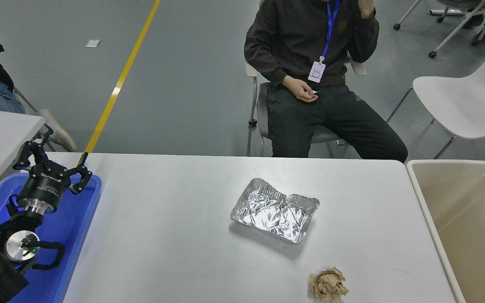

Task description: Clean the table surface

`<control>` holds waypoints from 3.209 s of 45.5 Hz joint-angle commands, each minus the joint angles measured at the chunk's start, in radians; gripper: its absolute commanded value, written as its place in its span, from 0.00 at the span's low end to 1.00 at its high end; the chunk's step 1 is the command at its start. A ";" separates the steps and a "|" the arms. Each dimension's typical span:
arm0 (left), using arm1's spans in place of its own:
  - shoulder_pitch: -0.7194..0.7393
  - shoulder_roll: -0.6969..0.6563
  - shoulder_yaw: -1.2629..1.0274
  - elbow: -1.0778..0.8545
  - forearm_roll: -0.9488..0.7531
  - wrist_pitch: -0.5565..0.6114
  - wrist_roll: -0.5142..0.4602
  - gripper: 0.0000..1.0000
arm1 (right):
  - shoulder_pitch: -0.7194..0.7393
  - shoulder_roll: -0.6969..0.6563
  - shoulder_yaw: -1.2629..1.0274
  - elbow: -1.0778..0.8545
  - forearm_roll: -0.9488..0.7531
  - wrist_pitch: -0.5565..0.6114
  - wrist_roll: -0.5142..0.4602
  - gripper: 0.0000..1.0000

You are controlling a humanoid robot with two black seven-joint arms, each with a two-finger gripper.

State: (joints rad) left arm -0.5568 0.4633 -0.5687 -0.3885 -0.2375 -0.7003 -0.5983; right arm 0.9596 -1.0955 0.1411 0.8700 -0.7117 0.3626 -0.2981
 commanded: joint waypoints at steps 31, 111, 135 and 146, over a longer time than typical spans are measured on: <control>0.000 0.000 0.001 0.000 0.000 0.001 0.000 1.00 | -0.248 0.333 0.006 -0.525 -0.064 -0.136 0.241 0.00; 0.000 0.000 0.001 0.000 0.000 0.001 0.000 1.00 | -0.301 0.586 0.028 -0.718 -0.028 -0.407 0.249 0.98; 0.002 0.000 0.001 0.000 0.000 0.001 0.000 1.00 | -0.341 0.517 0.637 -0.479 0.239 -0.403 0.251 0.98; 0.000 0.000 0.001 0.000 0.000 0.001 0.000 1.00 | -0.396 0.480 0.784 -0.290 0.239 -0.396 0.251 0.98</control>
State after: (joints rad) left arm -0.5558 0.4633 -0.5676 -0.3882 -0.2378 -0.6995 -0.5983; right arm 0.6152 -0.5817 0.7108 0.4047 -0.4935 -0.0392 -0.0478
